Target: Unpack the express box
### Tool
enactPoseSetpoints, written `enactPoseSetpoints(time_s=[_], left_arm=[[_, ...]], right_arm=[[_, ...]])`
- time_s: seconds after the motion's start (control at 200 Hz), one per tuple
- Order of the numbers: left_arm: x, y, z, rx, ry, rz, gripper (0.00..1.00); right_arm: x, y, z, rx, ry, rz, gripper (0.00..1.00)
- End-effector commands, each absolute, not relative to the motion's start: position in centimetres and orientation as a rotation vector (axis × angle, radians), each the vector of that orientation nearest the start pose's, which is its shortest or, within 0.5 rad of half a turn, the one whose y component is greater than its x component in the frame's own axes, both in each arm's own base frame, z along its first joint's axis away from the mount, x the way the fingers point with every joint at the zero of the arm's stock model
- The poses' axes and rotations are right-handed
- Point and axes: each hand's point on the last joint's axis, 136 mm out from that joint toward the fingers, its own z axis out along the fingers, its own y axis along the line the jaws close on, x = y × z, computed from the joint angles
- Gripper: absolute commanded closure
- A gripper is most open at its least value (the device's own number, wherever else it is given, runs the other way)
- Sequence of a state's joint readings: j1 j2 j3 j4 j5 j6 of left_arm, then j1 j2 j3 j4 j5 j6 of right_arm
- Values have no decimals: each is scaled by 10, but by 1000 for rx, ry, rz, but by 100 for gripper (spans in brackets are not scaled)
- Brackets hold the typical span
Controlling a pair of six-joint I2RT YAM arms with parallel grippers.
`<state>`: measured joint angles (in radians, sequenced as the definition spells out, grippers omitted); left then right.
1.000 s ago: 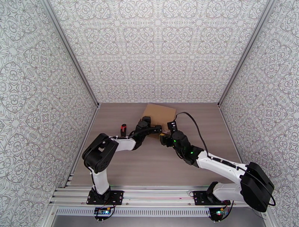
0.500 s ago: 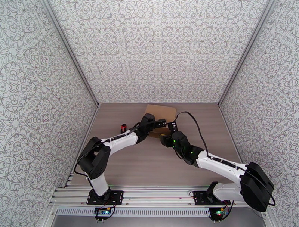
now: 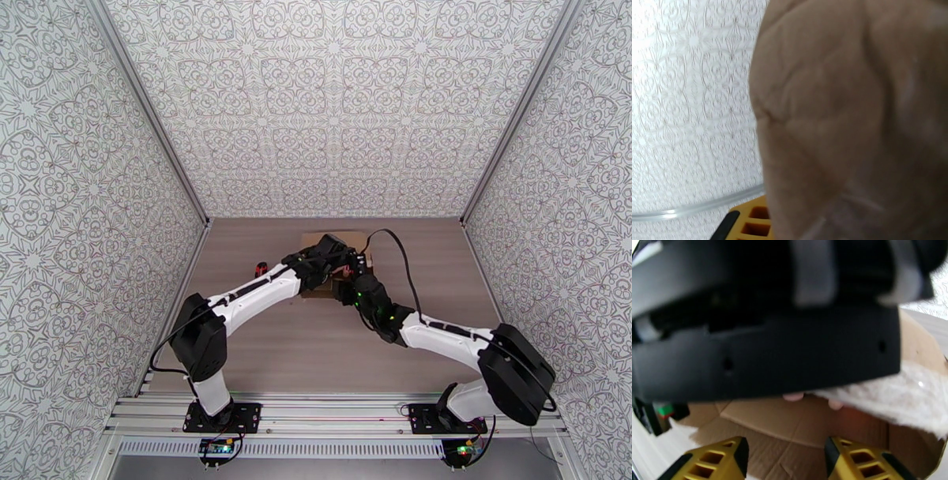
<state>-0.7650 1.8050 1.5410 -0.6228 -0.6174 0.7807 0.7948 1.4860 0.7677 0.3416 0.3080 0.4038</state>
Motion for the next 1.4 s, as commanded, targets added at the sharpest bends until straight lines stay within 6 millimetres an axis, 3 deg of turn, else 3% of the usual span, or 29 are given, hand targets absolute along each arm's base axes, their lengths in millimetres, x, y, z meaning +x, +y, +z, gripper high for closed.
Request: enactPoseSetpoints(time_s=[0.0, 0.19, 0.305, 0.38, 0.455, 0.53, 0.685, 0.8, 0.985, 1.175, 1.395], left_arm=[[385, -248, 199, 1442, 2005, 732, 85], [374, -237, 213, 1410, 2072, 736, 85], [365, -231, 207, 1418, 2122, 719, 85], [363, -227, 203, 1408, 2140, 733, 85], [360, -225, 202, 1388, 2164, 706, 85], [361, -224, 204, 1359, 2181, 683, 85], [359, -223, 207, 1309, 2227, 577, 84], [356, -225, 206, 1301, 2253, 520, 84], [351, -228, 200, 1333, 2288, 479, 84], [349, -230, 204, 1314, 2338, 390, 84], [345, -231, 205, 1293, 2402, 299, 84]], right_arm=[[353, 286, 169, -173, 1929, 513, 43], [349, 289, 169, -185, 1889, 527, 43], [337, 290, 200, -171, 1684, 620, 39], [331, 282, 208, -154, 1613, 625, 38], [329, 291, 214, -222, 1620, 612, 36], [328, 297, 211, -260, 1648, 614, 35], [329, 283, 188, -159, 1716, 600, 37], [331, 284, 181, -160, 1758, 581, 39], [328, 282, 193, -150, 1702, 561, 40], [319, 307, 192, -328, 1697, 556, 41], [318, 315, 177, -396, 1713, 533, 44]])
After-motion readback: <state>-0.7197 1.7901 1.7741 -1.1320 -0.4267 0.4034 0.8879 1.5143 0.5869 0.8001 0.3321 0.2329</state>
